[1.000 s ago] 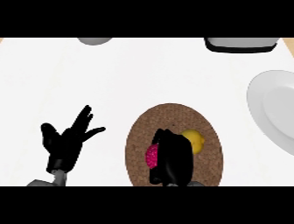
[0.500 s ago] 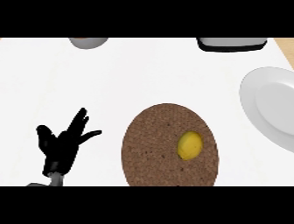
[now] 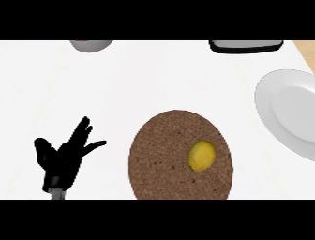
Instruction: Pick the cupcake from the placemat and place it in the plate
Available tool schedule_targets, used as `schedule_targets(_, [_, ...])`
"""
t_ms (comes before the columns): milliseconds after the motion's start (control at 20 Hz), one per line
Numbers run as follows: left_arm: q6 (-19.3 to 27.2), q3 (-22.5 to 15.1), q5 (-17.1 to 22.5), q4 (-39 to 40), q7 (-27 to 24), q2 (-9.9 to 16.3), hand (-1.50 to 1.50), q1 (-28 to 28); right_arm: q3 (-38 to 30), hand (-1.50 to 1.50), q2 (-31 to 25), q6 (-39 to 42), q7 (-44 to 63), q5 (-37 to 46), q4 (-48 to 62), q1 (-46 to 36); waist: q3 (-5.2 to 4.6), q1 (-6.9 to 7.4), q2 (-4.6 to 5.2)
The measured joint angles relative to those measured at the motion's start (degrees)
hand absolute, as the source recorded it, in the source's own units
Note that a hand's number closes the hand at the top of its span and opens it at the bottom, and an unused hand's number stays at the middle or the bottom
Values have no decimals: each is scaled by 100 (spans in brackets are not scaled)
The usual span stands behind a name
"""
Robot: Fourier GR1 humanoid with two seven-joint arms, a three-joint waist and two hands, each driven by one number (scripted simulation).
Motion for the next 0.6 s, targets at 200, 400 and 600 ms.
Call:
schedule_targets(200, [-57, -9, 32, 7, 20, -3, 0, -60, -428, 150, -493, -971, -219, -78, -19, 412, 5, 53, 51])
schedule_targets(400, [-91, -69, 12, 9, 23, -24, 0, -136, -728, 150, -752, -1743, -335, -337, 31, 565, 13, 174, 97])
schedule_targets(600, [-115, -108, 11, 57, 73, -58, 0, -248, -1166, 150, -1069, -2286, -492, -1063, 243, 534, 19, 286, 132])
